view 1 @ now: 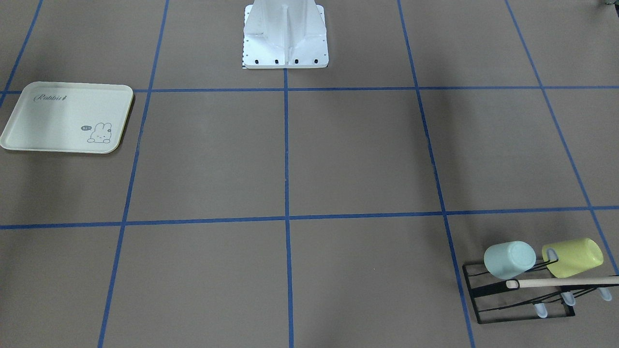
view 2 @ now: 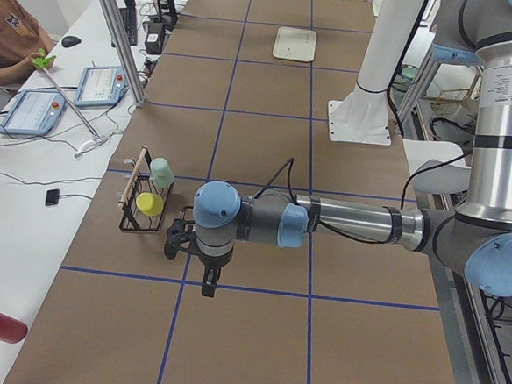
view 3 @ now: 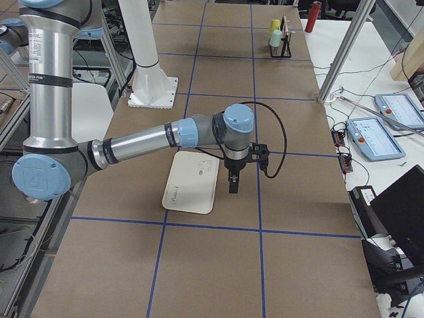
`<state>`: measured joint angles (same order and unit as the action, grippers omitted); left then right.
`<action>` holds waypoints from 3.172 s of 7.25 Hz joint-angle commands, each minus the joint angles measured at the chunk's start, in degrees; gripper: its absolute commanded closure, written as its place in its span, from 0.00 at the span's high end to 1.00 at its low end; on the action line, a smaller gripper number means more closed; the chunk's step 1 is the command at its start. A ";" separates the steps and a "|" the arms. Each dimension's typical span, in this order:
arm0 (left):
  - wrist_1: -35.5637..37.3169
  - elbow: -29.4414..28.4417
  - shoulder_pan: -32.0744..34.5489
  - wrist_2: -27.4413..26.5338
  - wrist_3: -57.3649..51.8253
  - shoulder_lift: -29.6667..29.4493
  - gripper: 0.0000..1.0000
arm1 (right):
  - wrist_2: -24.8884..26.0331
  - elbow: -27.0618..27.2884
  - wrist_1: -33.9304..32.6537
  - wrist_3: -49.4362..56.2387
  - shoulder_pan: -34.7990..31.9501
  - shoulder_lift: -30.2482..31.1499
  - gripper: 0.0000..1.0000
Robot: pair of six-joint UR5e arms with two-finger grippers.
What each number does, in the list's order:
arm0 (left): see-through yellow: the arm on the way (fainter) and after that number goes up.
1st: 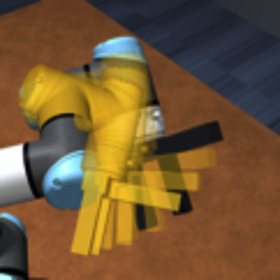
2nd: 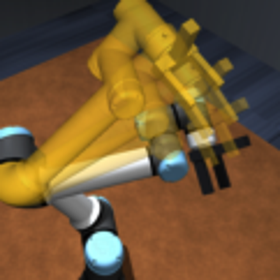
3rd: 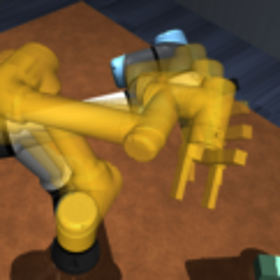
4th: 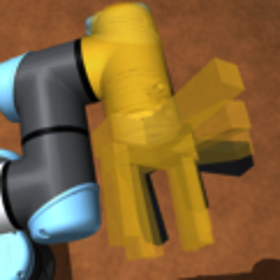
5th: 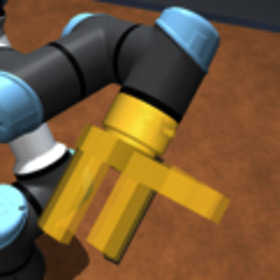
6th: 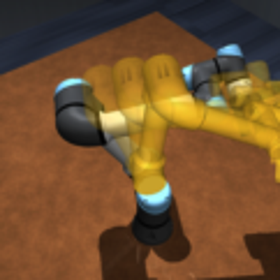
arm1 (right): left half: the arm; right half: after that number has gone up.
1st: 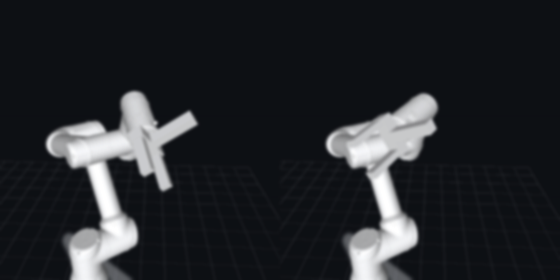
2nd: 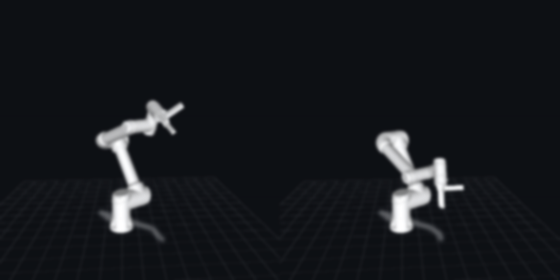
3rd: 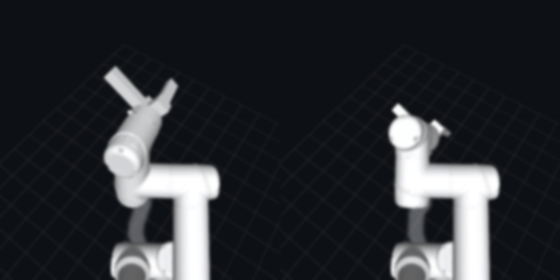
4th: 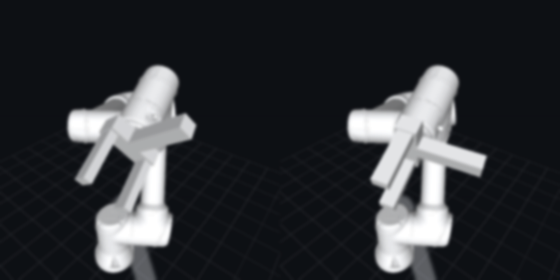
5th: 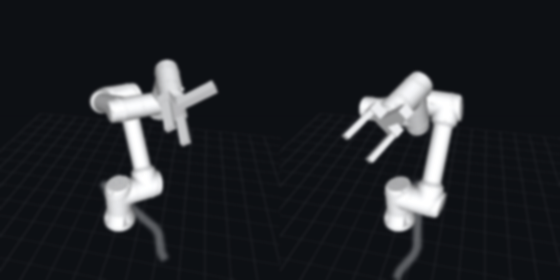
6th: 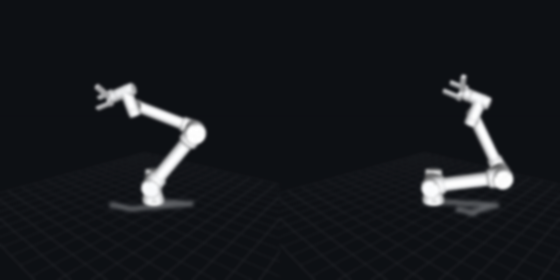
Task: Left arm grabs green cup and hands to right arm on tray
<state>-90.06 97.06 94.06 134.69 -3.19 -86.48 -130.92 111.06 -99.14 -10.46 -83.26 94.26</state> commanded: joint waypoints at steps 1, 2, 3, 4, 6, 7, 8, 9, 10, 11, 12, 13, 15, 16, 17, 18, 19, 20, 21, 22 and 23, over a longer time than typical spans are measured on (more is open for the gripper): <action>0.06 0.58 -0.02 0.14 0.02 0.17 1.00 | -0.30 -0.84 0.00 -0.17 0.02 0.75 1.00; -0.12 0.59 -0.28 0.14 0.11 0.09 1.00 | -0.56 -0.94 0.00 -0.18 0.02 0.75 1.00; 0.06 0.76 -1.93 0.23 0.37 -0.35 1.00 | -0.48 -1.20 0.00 0.00 0.28 1.54 1.00; -0.12 0.94 -3.43 0.14 3.85 -0.70 1.00 | -0.74 -2.85 0.00 -0.09 0.20 0.85 1.00; -0.56 1.64 -3.97 0.23 4.33 -0.79 1.00 | -0.83 -2.78 2.01 -0.17 0.20 0.84 1.00; -2.56 2.16 -4.14 0.14 3.98 -0.70 1.00 | -0.74 -2.78 2.54 -0.09 0.29 1.01 1.00; -6.06 2.08 -4.93 1.10 7.54 -0.88 1.00 | -0.91 -2.70 2.55 -0.17 0.37 0.93 1.00; -6.70 2.17 -9.90 1.28 18.11 -5.67 1.00 | -0.91 -2.26 2.64 -0.09 0.81 0.75 1.00; -6.71 1.99 -13.51 1.11 21.17 -8.85 1.00 | -0.91 -2.69 4.90 0.00 1.25 0.75 1.00; -6.01 1.30 -17.55 -0.98 21.99 -14.01 1.00 | -1.18 -4.09 9.45 0.00 2.04 0.93 1.00; -5.66 1.12 -20.99 -6.57 23.82 -17.20 1.00 | -1.18 -4.54 12.19 -0.26 4.48 1.45 1.00; -5.13 -2.80 -22.59 -7.15 24.27 -22.45 1.00 | -1.18 -4.63 12.30 -0.26 5.03 1.37 1.00; -4.78 -11.50 -25.92 -7.51 25.60 -30.90 0.99 | -1.70 -4.63 12.48 -0.87 6.78 1.10 1.00; -3.65 -14.33 -26.46 -7.59 25.60 -34.16 0.99 | -1.71 -4.63 12.48 -0.97 7.31 1.10 1.00; -3.20 -16.79 -27.69 -8.12 25.77 -36.02 0.99 | -1.62 -4.63 12.48 -1.23 7.49 1.10 1.00; -3.20 -20.21 -27.79 -8.12 25.77 -37.86 0.99 | -1.70 -4.63 12.39 -1.32 7.58 1.10 1.00; -3.37 -23.11 -27.96 -8.12 26.64 -39.19 0.99 | -1.71 -4.63 12.39 -1.32 7.58 1.10 1.00; -3.28 -25.49 -28.23 -8.21 26.74 -40.68 0.99 | -1.71 -4.63 12.39 -1.32 7.67 1.10 1.00; -3.20 -26.04 -29.19 -8.12 28.22 -40.87 0.99 | -1.62 -4.72 12.39 -1.93 7.84 1.10 1.00; -3.20 -26.74 -29.80 -8.21 29.63 -41.65 0.97 | -1.53 -4.72 12.48 -3.06 8.28 1.10 1.00; -3.20 -27.88 -29.81 -8.12 29.73 -41.83 0.95 | -1.53 -4.63 12.48 -3.16 8.28 1.10 1.00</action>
<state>-93.27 70.50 64.60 126.52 25.78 -127.80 -132.49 106.38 -86.69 -13.08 -75.15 95.36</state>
